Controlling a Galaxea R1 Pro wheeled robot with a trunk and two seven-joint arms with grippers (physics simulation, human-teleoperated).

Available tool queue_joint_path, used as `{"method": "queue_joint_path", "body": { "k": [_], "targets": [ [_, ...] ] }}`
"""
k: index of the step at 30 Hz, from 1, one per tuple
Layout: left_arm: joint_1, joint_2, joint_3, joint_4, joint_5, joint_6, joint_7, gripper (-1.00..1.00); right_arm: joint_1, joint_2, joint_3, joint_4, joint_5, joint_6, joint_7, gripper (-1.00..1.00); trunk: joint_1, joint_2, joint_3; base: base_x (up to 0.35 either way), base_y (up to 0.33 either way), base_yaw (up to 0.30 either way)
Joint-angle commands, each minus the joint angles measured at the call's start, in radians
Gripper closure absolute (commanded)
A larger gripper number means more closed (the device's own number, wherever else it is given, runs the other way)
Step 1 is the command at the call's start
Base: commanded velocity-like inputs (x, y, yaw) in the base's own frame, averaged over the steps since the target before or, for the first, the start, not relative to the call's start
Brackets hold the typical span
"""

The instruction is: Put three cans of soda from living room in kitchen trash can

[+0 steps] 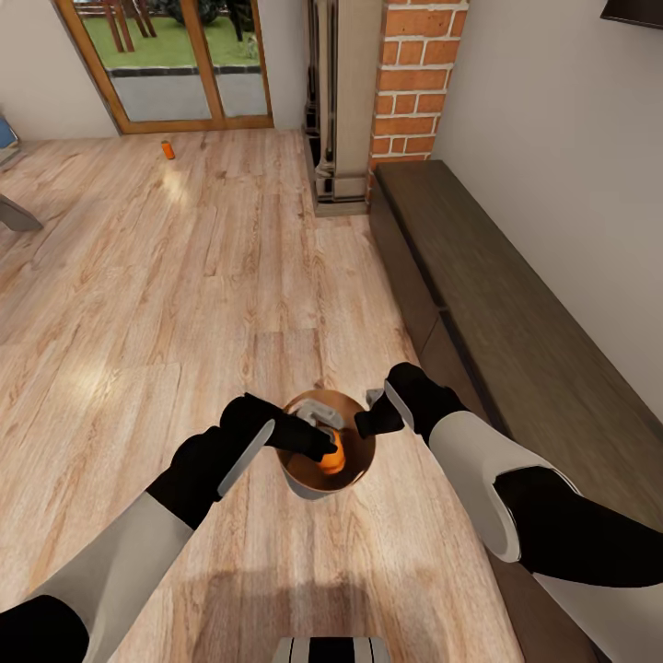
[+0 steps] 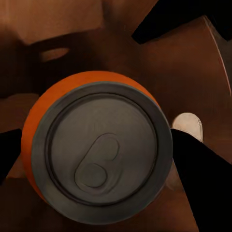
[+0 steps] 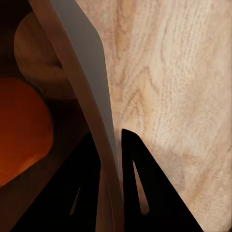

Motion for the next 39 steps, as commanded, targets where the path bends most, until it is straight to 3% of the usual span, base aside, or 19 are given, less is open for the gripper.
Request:
{"method": "queue_joint_path", "body": {
  "k": [1, 3, 10, 17, 18, 30, 34, 35, 37, 38, 39],
  "targets": [
    [0.000, 0.000, 0.000, 0.001, 0.001, 0.000, 0.016, 1.00, 0.000, 0.000, -0.004, -0.001, -0.030, 0.003, 0.005, 1.00, 0.000, 0.000, 0.000, 0.000, 0.000, 0.000],
    [0.001, -0.001, 0.000, 0.003, 0.001, 0.000, 0.072, 1.00, 0.000, 0.000, -0.003, -0.002, -0.032, 0.003, 0.006, 1.00, 0.000, 0.000, 0.000, 0.000, 0.000, 0.000],
    [0.001, -0.002, -0.001, 0.007, 0.002, 0.000, 0.150, 1.00, 0.000, 0.000, 0.003, -0.001, -0.033, 0.003, 0.007, 1.00, 0.000, 0.000, 0.000, 0.000, 0.000, 0.000],
    [0.001, -0.003, -0.039, 0.016, 0.003, 0.000, 0.179, 1.00, 0.000, 0.000, 0.005, 0.000, -0.033, 0.003, 0.008, 1.00, 0.000, 0.000, 0.000, 0.000, 0.000, 0.000],
    [0.000, -0.002, -0.043, 0.023, 0.003, 0.000, 0.180, -1.00, 0.000, 0.000, 0.006, 0.000, -0.033, 0.003, 0.008, 1.00, 0.000, 0.000, 0.000, 0.000, 0.000, 0.000],
    [0.001, 0.001, -0.047, 0.024, 0.006, 0.000, 0.182, -1.00, 0.000, 0.000, 0.006, 0.001, -0.033, 0.003, 0.008, 1.00, 0.000, 0.000, 0.000, 0.000, 0.000, 0.000],
    [0.002, 0.009, -0.039, -0.038, 0.013, 0.000, 0.176, -1.00, 0.001, 0.000, 0.007, 0.003, -0.033, 0.003, 0.008, 1.00, 0.000, 0.000, 0.000, 0.000, 0.000, 0.000],
    [0.004, 0.016, -0.032, -0.095, 0.015, 0.000, 0.173, -1.00, 0.001, 0.000, 0.007, 0.004, -0.033, 0.003, 0.008, 1.00, 0.000, 0.000, 0.000, 0.000, 0.000, 0.000],
    [0.011, 0.056, -0.002, -0.183, 0.020, 0.000, 0.170, -1.00, 0.000, 0.000, 0.008, 0.005, -0.033, 0.003, 0.008, 1.00, 0.000, 0.000, 0.000, 0.000, 0.000, 0.000],
    [0.013, 0.090, 0.033, -0.237, 0.023, 0.000, 0.169, -1.00, 0.000, 0.000, 0.008, 0.005, -0.033, 0.003, 0.008, 1.00, 0.000, 0.000, 0.000, 0.000, 0.000, 0.000],
    [0.015, 0.105, 0.051, -0.261, 0.024, 0.000, 0.168, -1.00, 0.000, 0.000, 0.009, 0.005, -0.032, 0.003, 0.008, 1.00, 0.000, 0.000, 0.000, 0.000, 0.000, 0.000]
  ]
}}
